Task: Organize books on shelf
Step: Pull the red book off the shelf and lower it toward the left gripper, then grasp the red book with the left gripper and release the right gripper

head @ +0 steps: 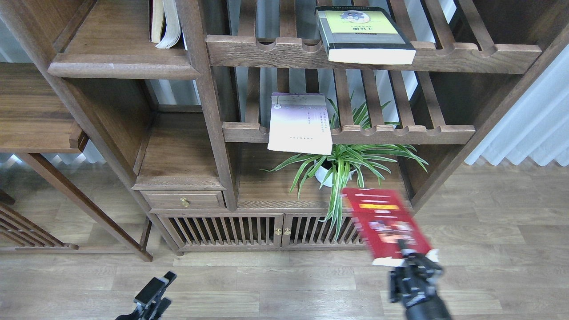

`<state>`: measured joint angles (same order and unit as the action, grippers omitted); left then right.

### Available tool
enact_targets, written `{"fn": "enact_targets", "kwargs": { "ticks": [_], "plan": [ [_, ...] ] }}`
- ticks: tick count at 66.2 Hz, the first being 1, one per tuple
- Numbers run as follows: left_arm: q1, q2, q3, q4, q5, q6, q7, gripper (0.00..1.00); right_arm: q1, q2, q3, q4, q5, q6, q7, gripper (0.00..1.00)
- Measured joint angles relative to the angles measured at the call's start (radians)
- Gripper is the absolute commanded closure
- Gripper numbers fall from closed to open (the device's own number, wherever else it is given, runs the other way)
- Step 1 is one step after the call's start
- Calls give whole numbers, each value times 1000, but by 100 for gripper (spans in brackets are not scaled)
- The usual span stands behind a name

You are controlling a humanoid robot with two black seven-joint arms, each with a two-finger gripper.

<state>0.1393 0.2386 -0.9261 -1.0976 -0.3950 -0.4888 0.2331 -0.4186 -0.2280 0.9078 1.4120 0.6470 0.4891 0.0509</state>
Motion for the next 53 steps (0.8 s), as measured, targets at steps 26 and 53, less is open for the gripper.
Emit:
{"fn": "enact_targets", "kwargs": {
  "ticks": [26, 53],
  "plan": [
    [-10, 43, 130, -163, -34, 0, -11, 0, 75, 44, -214, -100, -58, 0, -67, 93],
    [-16, -55, 167, -118, -39, 0, -13, 1, 62, 78, -302, -122, -115, 0, -80, 92]
  ]
}}
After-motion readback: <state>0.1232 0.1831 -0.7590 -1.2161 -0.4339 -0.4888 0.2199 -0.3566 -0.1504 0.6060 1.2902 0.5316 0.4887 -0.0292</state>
